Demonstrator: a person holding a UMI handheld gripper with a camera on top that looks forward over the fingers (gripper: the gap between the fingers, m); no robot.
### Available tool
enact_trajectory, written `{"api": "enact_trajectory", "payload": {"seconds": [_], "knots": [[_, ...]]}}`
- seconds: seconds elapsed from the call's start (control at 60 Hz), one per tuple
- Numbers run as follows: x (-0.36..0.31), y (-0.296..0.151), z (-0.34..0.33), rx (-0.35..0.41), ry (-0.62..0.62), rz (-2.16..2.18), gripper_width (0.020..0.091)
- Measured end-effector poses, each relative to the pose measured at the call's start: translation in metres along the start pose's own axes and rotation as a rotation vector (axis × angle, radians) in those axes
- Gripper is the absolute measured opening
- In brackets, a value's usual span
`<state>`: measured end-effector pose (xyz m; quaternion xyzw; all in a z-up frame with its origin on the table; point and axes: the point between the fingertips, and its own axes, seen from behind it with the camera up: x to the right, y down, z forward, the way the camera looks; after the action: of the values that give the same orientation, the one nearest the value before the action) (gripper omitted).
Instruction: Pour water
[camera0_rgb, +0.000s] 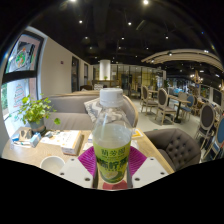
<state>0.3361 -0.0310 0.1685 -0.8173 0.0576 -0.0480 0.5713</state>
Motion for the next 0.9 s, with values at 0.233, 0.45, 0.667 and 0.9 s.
{"api": "enact_trajectory", "payload": {"seconds": [0.233, 0.45, 0.667, 0.9], "knots": [[0.009, 0.079, 0.027, -0.065, 0.018, 0.042, 0.0386], [0.009, 0.099, 0.03, -0.04, 0.036, 0.064, 0.0444], [0.008, 0.109, 0.03, -0.139, 0.041, 0.109, 0.0698], [0.009, 0.112, -0.026, -0.263, 0.105, 0.116, 0.0854]]}}
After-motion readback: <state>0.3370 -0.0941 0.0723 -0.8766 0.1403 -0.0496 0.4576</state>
